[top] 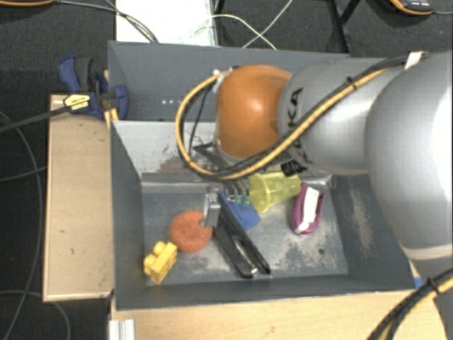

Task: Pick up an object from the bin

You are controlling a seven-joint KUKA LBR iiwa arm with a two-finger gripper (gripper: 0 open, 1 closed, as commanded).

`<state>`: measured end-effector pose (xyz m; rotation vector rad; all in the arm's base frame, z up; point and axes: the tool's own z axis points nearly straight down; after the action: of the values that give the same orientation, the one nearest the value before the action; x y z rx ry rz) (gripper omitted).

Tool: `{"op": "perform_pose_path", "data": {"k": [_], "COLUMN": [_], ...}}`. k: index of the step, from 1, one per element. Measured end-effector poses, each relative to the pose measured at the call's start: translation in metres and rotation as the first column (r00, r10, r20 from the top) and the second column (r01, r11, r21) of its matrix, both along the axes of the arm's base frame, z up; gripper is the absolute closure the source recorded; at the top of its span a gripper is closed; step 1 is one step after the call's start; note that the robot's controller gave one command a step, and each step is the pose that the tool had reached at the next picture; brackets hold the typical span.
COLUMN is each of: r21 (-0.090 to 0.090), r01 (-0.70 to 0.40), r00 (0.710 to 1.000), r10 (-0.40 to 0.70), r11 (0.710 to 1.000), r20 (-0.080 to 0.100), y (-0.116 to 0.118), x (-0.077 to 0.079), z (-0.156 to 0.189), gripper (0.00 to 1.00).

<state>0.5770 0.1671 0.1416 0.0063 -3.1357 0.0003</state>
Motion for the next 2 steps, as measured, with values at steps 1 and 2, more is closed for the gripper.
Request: {"op": "perform_pose_path", "data": {"k": [1,2], "r21": [0.002,0.001], "r01": [0.008,0.099], "r00": [1.000,0.995], "r10": [-0.008,-0.099], "r11": [1.000,0.995], "r20": [0.008,0.003], "y": [-0.001,0.014], "x": [0.002,-0.025], "z": [0.005,-0.070], "gripper": [0.00,0.00]}}
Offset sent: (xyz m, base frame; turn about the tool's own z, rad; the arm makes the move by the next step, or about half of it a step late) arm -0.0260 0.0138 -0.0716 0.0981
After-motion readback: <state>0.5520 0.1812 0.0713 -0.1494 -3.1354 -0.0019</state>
